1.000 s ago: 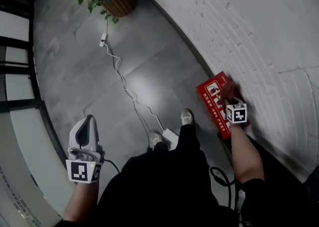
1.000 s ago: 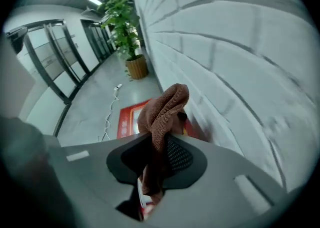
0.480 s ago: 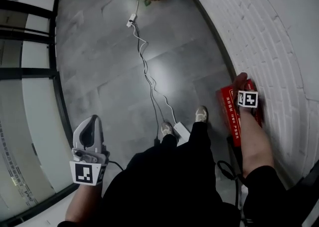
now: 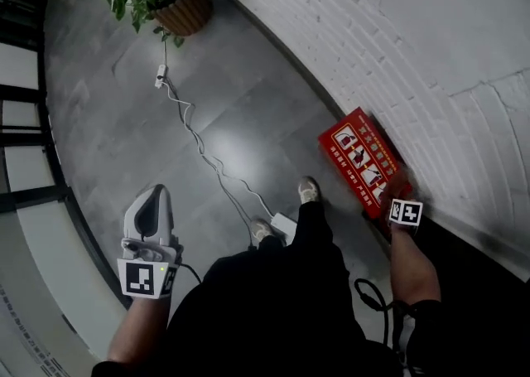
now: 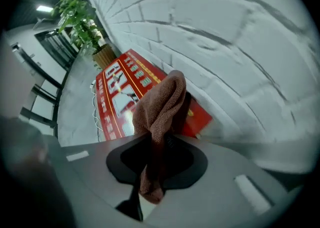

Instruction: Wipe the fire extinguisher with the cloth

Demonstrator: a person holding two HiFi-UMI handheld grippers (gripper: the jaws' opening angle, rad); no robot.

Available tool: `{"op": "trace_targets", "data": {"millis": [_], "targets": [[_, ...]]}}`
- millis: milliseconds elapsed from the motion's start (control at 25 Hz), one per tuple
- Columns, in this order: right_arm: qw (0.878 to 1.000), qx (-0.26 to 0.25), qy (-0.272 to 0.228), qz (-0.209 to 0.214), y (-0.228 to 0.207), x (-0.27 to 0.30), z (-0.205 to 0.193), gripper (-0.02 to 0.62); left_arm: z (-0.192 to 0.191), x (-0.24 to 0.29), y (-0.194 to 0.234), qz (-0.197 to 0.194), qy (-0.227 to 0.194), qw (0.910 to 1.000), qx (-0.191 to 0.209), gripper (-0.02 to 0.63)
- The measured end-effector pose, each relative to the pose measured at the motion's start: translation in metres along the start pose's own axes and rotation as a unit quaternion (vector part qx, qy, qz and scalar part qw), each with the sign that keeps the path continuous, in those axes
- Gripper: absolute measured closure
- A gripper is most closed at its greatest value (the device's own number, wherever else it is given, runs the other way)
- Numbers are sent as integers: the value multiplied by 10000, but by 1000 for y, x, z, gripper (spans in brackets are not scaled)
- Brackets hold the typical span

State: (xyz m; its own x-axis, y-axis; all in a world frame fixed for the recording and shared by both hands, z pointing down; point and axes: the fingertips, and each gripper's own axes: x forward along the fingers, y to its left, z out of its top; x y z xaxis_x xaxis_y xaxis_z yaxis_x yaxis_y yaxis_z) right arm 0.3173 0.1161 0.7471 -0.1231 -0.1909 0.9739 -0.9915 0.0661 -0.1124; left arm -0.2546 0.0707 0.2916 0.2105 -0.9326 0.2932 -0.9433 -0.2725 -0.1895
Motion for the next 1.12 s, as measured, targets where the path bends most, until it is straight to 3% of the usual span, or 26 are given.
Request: {"op": "trace_targets", "data": {"millis": [120, 200, 440, 600, 720, 920, 1120], "targets": [[9990, 123, -109, -417, -20, -19, -36, 528, 8, 14, -15, -322, -149, 9994, 37, 606], [9973, -169, -508, -496, -13, -26, -28, 529, 11, 18, -19, -424, -192, 9989, 87, 606], [9816, -1204, -1352, 610, 106, 1, 86, 528, 7, 0, 4, -11, -21, 9999, 122, 606], [9682, -1772, -1366, 1120, 196, 31, 163, 528, -2, -40, 31, 638, 287, 9975, 131, 606], [9585, -2284, -1171, 1244, 240, 53, 200, 528, -16, -73, 43, 1064, 609, 9924, 96, 606], [9665, -2181, -486, 1267, 245, 80, 214, 528, -21, -96, 47, 1368, 848, 9870, -32, 606], [9744, -1873, -412, 1171, 204, 68, 183, 528, -10, -77, 34, 1086, 632, 9921, 67, 606]]}}
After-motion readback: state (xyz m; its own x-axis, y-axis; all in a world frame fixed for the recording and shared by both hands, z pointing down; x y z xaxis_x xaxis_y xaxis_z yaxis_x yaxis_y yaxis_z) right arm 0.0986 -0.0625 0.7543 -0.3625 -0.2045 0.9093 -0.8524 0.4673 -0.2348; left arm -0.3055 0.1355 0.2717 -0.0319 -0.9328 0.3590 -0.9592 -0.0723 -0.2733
